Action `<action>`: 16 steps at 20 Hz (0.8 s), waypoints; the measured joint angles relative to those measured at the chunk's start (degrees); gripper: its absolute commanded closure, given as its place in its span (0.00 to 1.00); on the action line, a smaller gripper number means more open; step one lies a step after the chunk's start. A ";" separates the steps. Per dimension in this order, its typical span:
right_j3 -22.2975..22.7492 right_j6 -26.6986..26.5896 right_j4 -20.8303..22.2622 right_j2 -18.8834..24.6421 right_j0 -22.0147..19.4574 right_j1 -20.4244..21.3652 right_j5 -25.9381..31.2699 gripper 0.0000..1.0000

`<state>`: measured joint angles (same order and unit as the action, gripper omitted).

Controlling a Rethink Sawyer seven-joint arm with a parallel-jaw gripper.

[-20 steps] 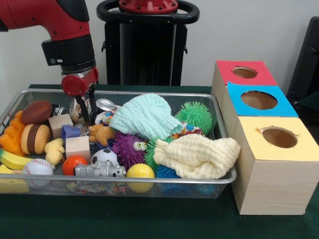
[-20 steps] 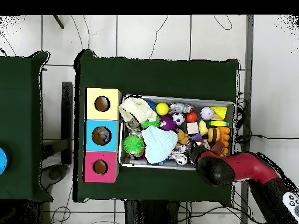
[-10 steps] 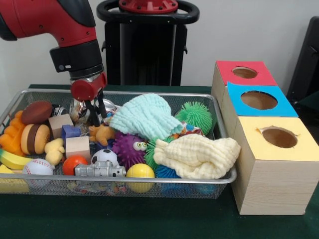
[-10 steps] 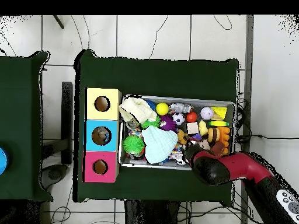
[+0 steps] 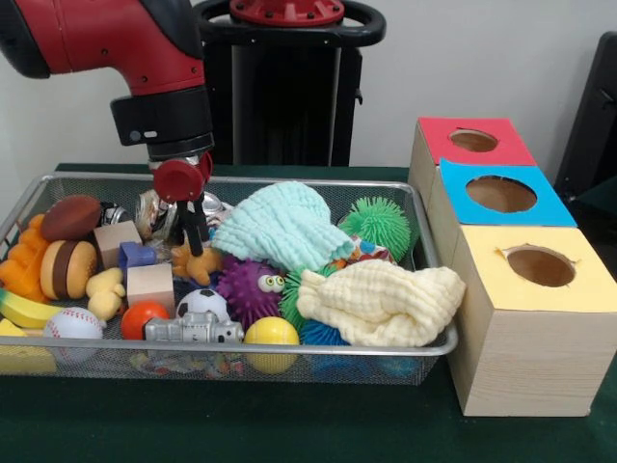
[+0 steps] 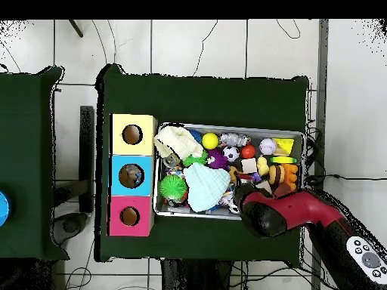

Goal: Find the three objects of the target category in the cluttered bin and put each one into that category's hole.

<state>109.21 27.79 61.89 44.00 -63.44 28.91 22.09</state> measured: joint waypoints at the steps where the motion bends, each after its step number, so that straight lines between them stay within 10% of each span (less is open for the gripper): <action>1: -0.08 0.00 0.43 -0.13 0.39 0.26 -0.06 0.00; 16: -2.65 0.00 4.74 -2.88 4.46 3.74 -0.13 0.00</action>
<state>106.56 27.79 66.63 41.12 -58.98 32.65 21.96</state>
